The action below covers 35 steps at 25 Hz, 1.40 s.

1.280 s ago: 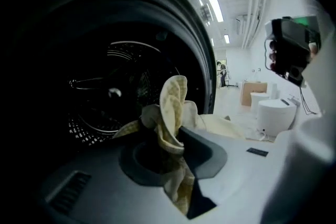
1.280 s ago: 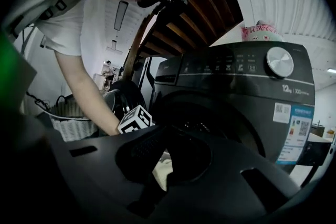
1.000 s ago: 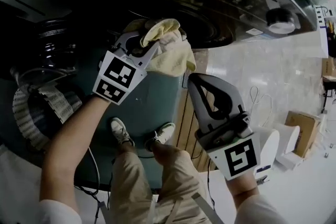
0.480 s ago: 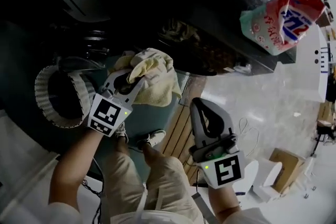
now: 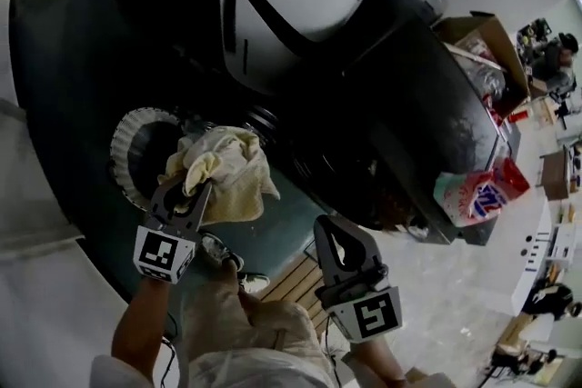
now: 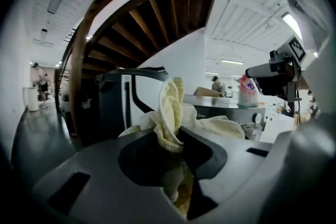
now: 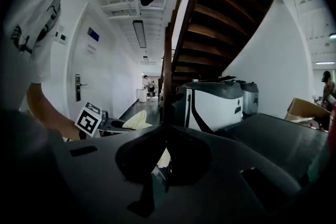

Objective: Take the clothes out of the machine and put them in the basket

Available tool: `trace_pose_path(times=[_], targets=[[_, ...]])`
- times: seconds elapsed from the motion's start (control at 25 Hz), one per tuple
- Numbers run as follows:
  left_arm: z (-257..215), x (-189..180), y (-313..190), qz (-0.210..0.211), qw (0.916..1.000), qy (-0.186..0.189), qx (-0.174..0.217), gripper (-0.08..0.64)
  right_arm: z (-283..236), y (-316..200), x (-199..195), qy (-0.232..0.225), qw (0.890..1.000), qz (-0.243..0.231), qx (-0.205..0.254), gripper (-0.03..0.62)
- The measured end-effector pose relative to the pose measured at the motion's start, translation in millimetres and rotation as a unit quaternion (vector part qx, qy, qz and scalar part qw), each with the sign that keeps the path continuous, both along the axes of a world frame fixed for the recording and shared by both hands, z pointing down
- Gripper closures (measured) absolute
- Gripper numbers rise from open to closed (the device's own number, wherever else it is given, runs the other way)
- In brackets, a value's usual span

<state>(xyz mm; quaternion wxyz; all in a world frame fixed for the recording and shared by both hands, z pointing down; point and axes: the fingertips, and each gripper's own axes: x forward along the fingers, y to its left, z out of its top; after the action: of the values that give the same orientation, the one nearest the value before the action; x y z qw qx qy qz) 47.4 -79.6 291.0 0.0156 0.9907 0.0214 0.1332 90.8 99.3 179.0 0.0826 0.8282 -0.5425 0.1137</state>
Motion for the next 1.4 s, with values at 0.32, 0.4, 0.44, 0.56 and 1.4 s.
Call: trace_pose_path(times=[0.32, 0.4, 0.44, 0.56, 1.4], targets=[[-41, -107, -139, -0.199, 0.9794, 0.014, -0.031, 0.468, -72, -154, -18, 0.041, 0.989, -0.140, 0.013, 0.581], [-49, -126, -157, -0.229, 0.9724, 0.014, -0.041, 0.468, -85, -182, -24, 0.047, 0.985, -0.163, 0.021, 0.581], [-53, -132, -165, -0.244, 0.9687, 0.017, -0.044, 0.468, -89, -196, -26, 0.048, 0.983, -0.178, 0.022, 0.581], [-63, -148, -179, -0.291, 0.9552, 0.021, -0.047, 0.468, -90, -234, -34, 0.052, 0.967, -0.248, 0.023, 0.581], [80, -169, -244, -0.464, 0.8788, 0.001, -0.111, 0.466, 82, -383, -98, -0.017, 0.853, -0.519, -0.054, 0.581]])
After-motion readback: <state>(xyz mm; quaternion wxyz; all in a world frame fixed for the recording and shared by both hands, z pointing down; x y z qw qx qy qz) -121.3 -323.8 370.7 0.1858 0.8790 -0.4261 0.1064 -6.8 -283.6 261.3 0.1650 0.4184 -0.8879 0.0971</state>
